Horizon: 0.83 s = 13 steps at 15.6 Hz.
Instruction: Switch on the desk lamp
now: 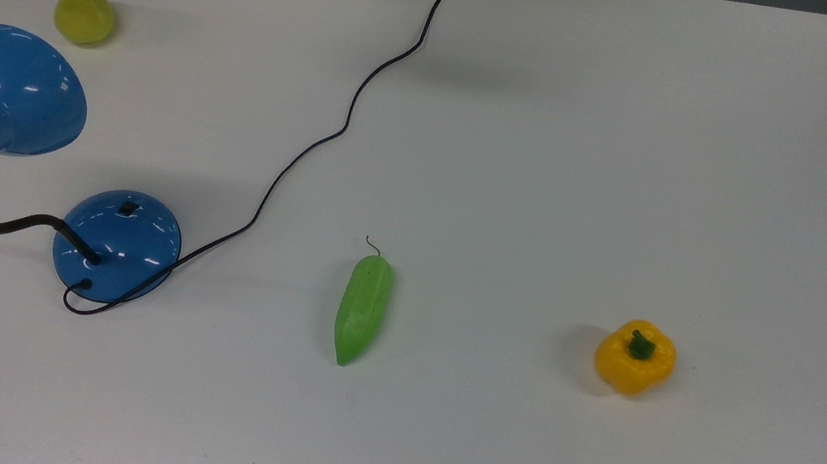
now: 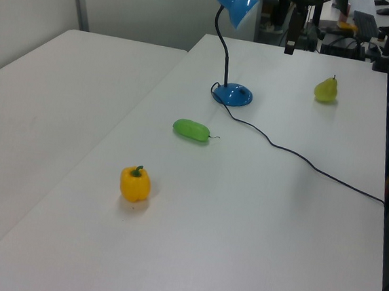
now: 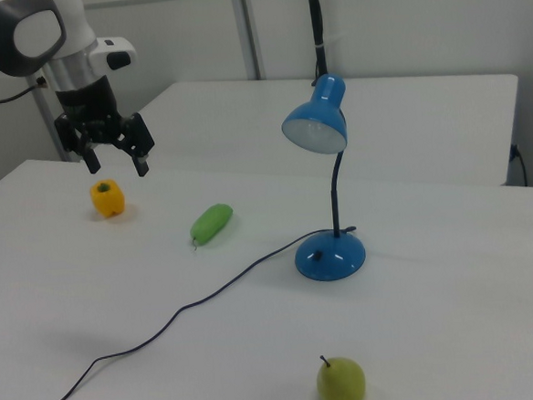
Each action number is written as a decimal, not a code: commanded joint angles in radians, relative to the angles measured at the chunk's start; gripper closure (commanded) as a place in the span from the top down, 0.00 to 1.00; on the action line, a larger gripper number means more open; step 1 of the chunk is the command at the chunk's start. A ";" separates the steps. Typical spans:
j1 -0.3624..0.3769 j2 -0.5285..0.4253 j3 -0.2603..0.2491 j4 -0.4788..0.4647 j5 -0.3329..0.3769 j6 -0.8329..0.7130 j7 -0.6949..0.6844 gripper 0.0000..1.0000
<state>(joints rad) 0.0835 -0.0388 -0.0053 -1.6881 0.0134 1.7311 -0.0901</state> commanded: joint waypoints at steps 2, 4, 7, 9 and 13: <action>0.010 -0.016 -0.012 -0.016 -0.004 0.016 -0.020 1.00; 0.009 -0.016 -0.012 -0.016 -0.004 0.016 -0.022 1.00; 0.010 -0.013 -0.012 -0.018 -0.003 0.021 -0.026 1.00; 0.010 -0.010 -0.012 -0.016 0.000 0.024 -0.031 1.00; 0.004 -0.012 -0.012 -0.016 0.003 0.024 -0.063 0.76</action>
<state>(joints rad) 0.0827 -0.0387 -0.0054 -1.6882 0.0134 1.7311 -0.0998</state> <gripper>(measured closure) 0.035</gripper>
